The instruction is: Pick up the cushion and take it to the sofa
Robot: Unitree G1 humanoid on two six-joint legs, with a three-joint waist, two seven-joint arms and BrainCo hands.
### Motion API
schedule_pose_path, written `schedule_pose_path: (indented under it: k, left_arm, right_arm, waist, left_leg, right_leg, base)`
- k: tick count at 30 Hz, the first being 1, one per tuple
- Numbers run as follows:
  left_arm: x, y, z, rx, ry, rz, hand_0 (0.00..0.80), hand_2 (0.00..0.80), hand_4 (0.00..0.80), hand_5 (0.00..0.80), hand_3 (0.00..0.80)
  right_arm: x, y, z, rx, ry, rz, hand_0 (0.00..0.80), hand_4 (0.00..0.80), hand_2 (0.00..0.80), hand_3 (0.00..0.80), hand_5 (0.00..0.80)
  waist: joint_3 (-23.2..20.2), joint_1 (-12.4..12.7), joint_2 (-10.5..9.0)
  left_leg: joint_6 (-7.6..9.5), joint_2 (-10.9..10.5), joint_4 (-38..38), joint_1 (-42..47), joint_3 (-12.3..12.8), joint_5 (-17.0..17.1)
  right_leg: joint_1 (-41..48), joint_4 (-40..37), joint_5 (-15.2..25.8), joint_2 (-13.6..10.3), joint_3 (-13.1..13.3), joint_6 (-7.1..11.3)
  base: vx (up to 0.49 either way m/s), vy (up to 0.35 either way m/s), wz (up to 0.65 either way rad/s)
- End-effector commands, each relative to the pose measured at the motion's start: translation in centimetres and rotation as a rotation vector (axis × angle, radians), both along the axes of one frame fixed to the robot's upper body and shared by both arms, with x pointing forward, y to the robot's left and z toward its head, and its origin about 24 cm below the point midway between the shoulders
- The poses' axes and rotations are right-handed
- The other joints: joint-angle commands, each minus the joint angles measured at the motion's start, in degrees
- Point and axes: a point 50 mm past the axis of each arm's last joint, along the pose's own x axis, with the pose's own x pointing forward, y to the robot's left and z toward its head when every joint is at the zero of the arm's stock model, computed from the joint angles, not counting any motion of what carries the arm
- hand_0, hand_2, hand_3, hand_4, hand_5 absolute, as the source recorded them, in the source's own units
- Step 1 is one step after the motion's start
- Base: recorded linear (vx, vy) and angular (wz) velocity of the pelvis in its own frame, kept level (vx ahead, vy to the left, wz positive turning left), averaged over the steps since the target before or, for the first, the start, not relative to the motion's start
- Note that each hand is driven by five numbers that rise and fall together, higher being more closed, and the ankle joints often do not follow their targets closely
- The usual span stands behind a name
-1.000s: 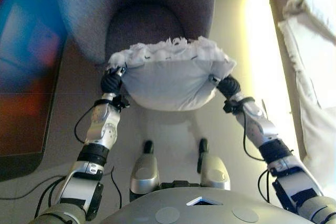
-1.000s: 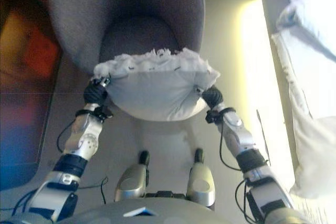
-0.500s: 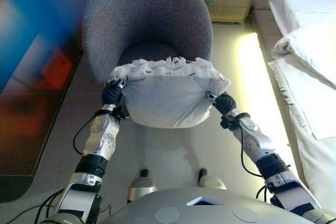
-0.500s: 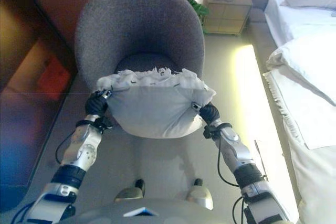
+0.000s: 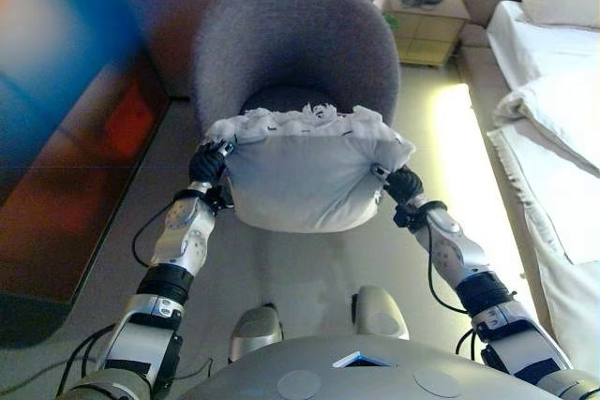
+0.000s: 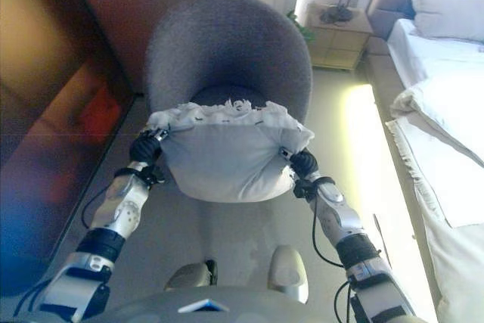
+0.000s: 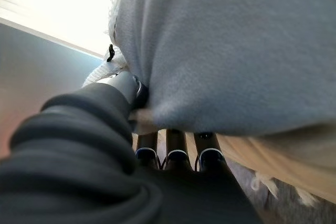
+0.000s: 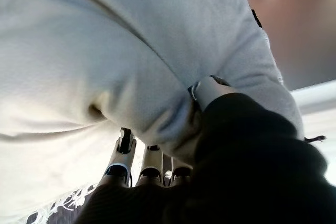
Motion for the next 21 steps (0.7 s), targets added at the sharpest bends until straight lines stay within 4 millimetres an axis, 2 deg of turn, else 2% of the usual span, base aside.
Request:
schedule_pose_path:
  k: [1,2,3,6,7,9,11,12,13,15,17,19,21]
  left_arm:
    - [2.1,-4.7,3.0,0.012,-0.164,-0.199,0.800,0.800,0.800,0.800,0.800]
    - [2.0,-4.5,3.0,0.016,-0.162,-0.198,0.800,0.800,0.800,0.800,0.800]
    - [2.0,-4.4,3.0,0.016,-0.160,-0.197,0.800,0.800,0.800,0.800,0.800]
    - [1.8,-3.5,3.3,0.011,-0.166,-0.170,0.800,0.800,0.800,0.800,0.800]
    - [1.7,-3.2,3.3,0.008,-0.170,-0.155,0.800,0.800,0.800,0.800,0.800]
    - [1.4,-2.8,3.3,-0.011,-0.176,-0.127,0.800,0.800,0.800,0.800,0.800]
    - [0.5,-2.1,2.7,-0.027,-0.166,-0.102,0.800,0.800,0.800,0.800,0.800]
    - [0.0,-1.7,2.5,-0.027,-0.163,-0.087,0.800,0.800,0.800,0.800,0.800]
    - [-0.1,-1.6,2.6,-0.022,-0.167,-0.081,0.800,0.800,0.800,0.800,0.800]
    - [-0.1,-1.4,2.9,-0.030,-0.171,-0.060,0.800,0.800,0.800,0.800,0.800]
    - [-0.2,-1.2,2.9,-0.036,-0.170,-0.048,0.800,0.800,0.800,0.800,0.800]
    - [-0.1,-1.5,2.8,-0.037,-0.172,-0.065,0.800,0.800,0.800,0.800,0.800]
    - [-0.1,-1.6,2.9,-0.035,-0.176,-0.080,0.800,0.800,0.800,0.800,0.800]
  right_arm:
    - [3.4,1.2,6.3,0.175,-0.283,0.019,0.800,0.800,0.800,0.800,0.800]
    - [3.5,0.8,6.5,0.180,-0.287,0.023,0.800,0.800,0.800,0.800,0.800]
    - [3.5,0.5,6.5,0.181,-0.286,0.025,0.800,0.800,0.800,0.800,0.800]
    - [3.8,0.3,6.6,0.184,-0.286,0.050,0.800,0.800,0.800,0.800,0.800]
    - [3.8,0.4,6.5,0.186,-0.287,0.067,0.800,0.800,0.800,0.800,0.800]
    - [3.6,1.0,6.3,0.188,-0.287,0.104,0.800,0.800,0.800,0.800,0.800]
    - [3.1,1.7,5.9,0.193,-0.266,0.129,0.800,0.800,0.800,0.800,0.800]
    - [2.9,2.2,5.7,0.188,-0.258,0.154,0.800,0.800,0.800,0.800,0.800]
    - [2.7,2.6,5.6,0.185,-0.259,0.171,0.800,0.800,0.800,0.800,0.800]
    - [2.6,2.9,5.4,0.172,-0.258,0.200,0.800,0.800,0.800,0.800,0.800]
    - [2.4,3.3,5.0,0.183,-0.259,0.213,0.800,0.800,0.800,0.800,0.800]
    - [2.2,3.6,4.8,0.195,-0.262,0.205,0.800,0.800,0.800,0.800,0.800]
    - [2.4,3.9,4.9,0.198,-0.268,0.192,0.800,0.800,0.800,0.800,0.800]
  waist:
    - [-1.6,-4.3,-3.47]
    - [-1.6,-4.8,-4.09]
    - [-1.2,-4.9,-3.59]
    - [-1.0,-4.4,-3.99]
    - [-1.3,-4.3,-4.00]
    - [-2.3,-4.4,-3.71]
    - [-4.0,-4.9,-2.15]
    - [-5.1,-5.1,-1.37]
    - [-5.5,-5.2,-1.34]
    - [-6.0,-4.6,-2.32]
    - [-6.0,-3.8,-2.90]
    - [-5.2,-3.1,-3.15]
    - [-4.7,-2.2,-3.23]
  left_leg:
    - [0.07,-6.3,1.2,7.9,-0.9,-8.3]
    - [0.09,-6.7,0.7,9.4,-0.9,-8.8]
    - [0.08,-6.0,0.7,10.8,-0.8,-9.7]
    - [0.54,-5.7,0.8,13.9,0.4,-11.5]
    - [0.80,-5.7,0.8,14.1,0.7,-10.9]
    - [-0.06,-4.7,2.2,14.8,2.8,-8.5]
    - [-2.89,-1.7,3.9,16.8,4.0,-1.6]
    - [-5.55,0.6,7.6,16.3,5.6,5.5]
    - [-7.15,1.9,11.3,14.8,6.8,9.6]
    - [-8.51,4.3,21.8,10.9,10.8,12.2]
    - [-8.74,6.7,29.6,6.7,13.6,11.9]
    - [-7.95,10.1,31.5,2.7,14.8,10.4]
    - [-6.86,10.9,24.6,1.0,15.9,9.7]
  right_leg:
    - [-0.9,-21.1,17.6,0.4,5.2,3.05]
    - [-3.0,-24.7,19.0,0.4,4.2,3.44]
    - [-3.4,-25.2,19.7,0.9,2.5,3.35]
    - [-5.4,-22.9,20.6,1.2,-3.5,3.07]
    - [-4.5,-22.9,19.6,1.6,-4.1,2.80]
    - [-3.2,-20.7,17.9,2.0,-6.6,1.50]
    - [-1.8,-18.7,15.8,3.8,-7.1,-0.65]
    - [0.0,-18.3,13.9,5.2,-7.5,-2.43]
    - [1.4,-18.9,13.3,5.7,-7.4,-3.54]
    - [5.2,-19.0,10.4,5.3,-10.1,-6.00]
    - [7.9,-18.1,7.9,5.0,-11.8,-7.77]
    - [10.7,-18.0,6.3,5.3,-11.9,-8.59]
    - [13.3,-19.2,5.3,5.5,-12.1,-8.47]
  base:
    - [0.427,-0.124,0.53]
    - [0.446,-0.123,0.58]
    - [0.481,-0.153,0.58]
    - [0.468,-0.146,0.56]
    - [0.460,-0.109,-0.41]
    - [0.417,-0.100,-0.64]
    - [0.351,-0.130,-0.74]
    - [0.312,-0.197,-0.52]
    - [0.309,-0.249,-0.31]
    - [0.325,-0.294,-0.23]
    - [0.275,-0.259,-0.49]
    - [0.225,-0.126,-0.56]
    - [0.214,0.018,-0.06]
